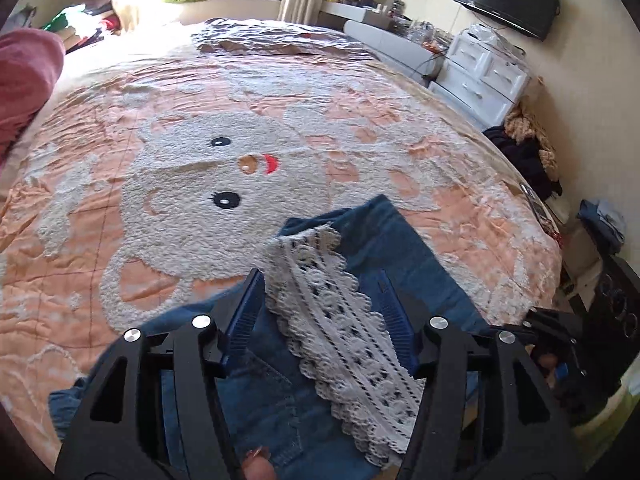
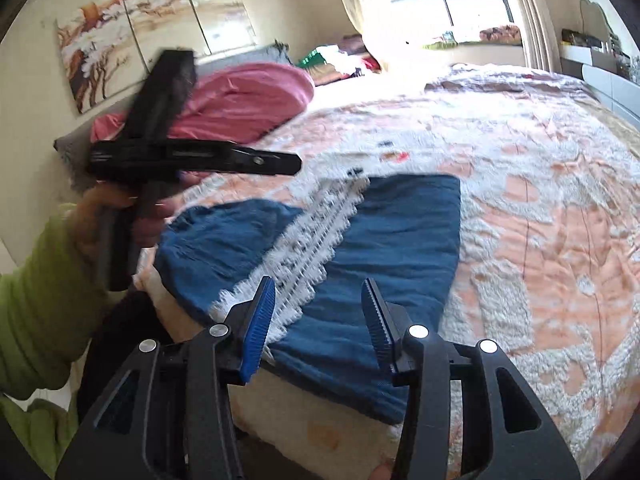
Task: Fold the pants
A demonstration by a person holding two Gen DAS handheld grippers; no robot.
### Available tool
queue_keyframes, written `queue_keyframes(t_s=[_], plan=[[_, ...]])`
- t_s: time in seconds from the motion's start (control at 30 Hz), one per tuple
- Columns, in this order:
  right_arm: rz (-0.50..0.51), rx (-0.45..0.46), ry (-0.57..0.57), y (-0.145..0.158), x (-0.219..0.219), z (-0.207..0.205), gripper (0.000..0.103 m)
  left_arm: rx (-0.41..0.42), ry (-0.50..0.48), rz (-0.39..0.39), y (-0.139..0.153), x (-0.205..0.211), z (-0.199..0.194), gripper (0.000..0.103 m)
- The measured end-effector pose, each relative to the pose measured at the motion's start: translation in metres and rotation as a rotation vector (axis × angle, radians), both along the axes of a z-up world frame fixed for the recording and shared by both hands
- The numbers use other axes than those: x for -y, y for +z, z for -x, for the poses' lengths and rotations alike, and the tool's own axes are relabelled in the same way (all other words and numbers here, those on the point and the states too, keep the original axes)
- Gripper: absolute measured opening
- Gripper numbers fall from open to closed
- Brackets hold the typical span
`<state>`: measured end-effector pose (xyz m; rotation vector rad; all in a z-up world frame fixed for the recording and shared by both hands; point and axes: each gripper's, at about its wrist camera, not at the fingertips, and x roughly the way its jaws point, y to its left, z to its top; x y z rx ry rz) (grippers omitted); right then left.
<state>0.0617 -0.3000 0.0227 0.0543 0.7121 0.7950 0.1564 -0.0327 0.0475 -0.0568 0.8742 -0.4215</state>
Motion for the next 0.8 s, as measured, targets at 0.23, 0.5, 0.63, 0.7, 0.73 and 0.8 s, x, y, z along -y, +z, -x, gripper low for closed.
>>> queue_keyframes(t_s=[0.23, 0.5, 0.63, 0.7, 0.73, 0.8], plan=[[0.216, -0.041, 0.001, -0.027, -0.014, -0.002, 0.044, -0.073, -0.026, -0.015, -0.05, 0.037, 0.004, 0.049], [0.195, -0.053, -0.004, -0.03, -0.017, -0.006, 0.046, -0.058, 0.015, -0.016, -0.062, 0.034, 0.006, 0.048], [0.055, -0.05, 0.003, -0.016, -0.005, -0.004, 0.054, -0.007, 0.051, -0.02, -0.037, 0.025, 0.019, 0.049], [0.025, -0.037, 0.003, -0.011, -0.003, -0.002, 0.057, 0.017, 0.077, -0.029, -0.024, 0.019, 0.028, 0.056], [0.009, -0.028, 0.002, -0.008, -0.002, -0.001, 0.058, 0.025, 0.093, -0.031, -0.019, 0.015, 0.031, 0.058], [-0.007, -0.007, 0.005, -0.003, -0.003, 0.002, 0.066, 0.034, 0.121, -0.029, -0.01, 0.005, 0.039, 0.059]])
